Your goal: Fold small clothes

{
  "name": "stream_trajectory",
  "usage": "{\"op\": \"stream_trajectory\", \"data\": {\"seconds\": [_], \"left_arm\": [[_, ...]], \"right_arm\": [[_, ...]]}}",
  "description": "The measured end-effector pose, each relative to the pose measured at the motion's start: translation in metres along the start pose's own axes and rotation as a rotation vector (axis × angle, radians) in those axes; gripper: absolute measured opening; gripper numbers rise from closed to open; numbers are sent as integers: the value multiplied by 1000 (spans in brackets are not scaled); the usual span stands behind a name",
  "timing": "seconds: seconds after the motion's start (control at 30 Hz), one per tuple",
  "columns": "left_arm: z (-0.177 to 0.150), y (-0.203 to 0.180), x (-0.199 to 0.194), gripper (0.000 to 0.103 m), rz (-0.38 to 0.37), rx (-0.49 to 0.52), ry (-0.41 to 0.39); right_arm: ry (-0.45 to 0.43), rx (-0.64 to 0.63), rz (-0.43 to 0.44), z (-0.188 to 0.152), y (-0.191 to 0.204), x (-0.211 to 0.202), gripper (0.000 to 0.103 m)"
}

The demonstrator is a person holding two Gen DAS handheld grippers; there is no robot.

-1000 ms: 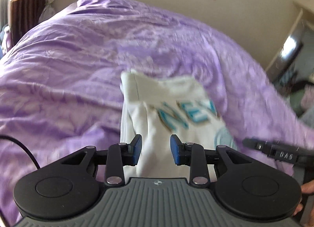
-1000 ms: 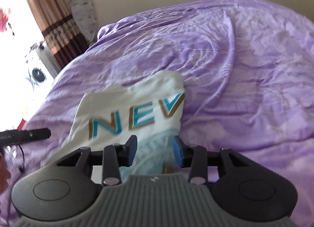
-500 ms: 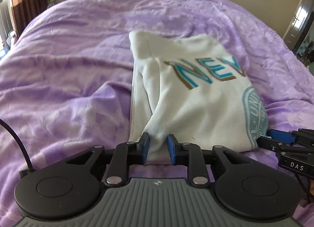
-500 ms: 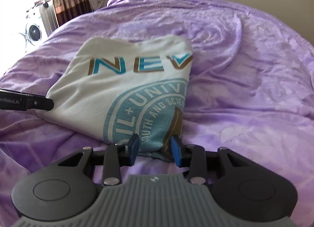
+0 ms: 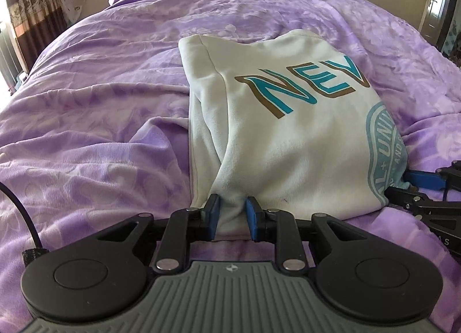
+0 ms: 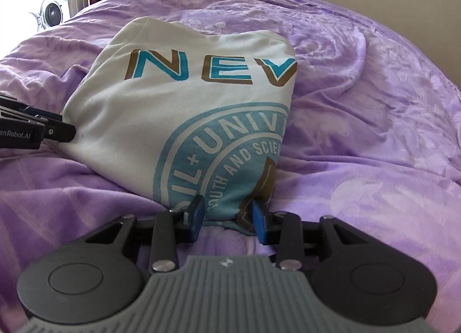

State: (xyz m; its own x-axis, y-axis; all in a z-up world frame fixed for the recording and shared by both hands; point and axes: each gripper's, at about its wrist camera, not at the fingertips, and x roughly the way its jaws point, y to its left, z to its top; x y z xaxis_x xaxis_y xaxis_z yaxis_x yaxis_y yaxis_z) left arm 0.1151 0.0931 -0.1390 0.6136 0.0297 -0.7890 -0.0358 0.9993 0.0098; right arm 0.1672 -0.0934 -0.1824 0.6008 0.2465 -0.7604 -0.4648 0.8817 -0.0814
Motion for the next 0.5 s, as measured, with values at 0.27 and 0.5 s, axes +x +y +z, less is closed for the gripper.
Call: {"op": "stream_trajectory", "data": {"seconds": [0.27,0.5], "left_arm": [[7,-1,-17,29,4,6,-24],[11,-6,-39,35,3,15,-56]], "right_arm": [[-11,10,14,6,-3,-13,33],[-39,24,14,13,-6,-34,42]]}}
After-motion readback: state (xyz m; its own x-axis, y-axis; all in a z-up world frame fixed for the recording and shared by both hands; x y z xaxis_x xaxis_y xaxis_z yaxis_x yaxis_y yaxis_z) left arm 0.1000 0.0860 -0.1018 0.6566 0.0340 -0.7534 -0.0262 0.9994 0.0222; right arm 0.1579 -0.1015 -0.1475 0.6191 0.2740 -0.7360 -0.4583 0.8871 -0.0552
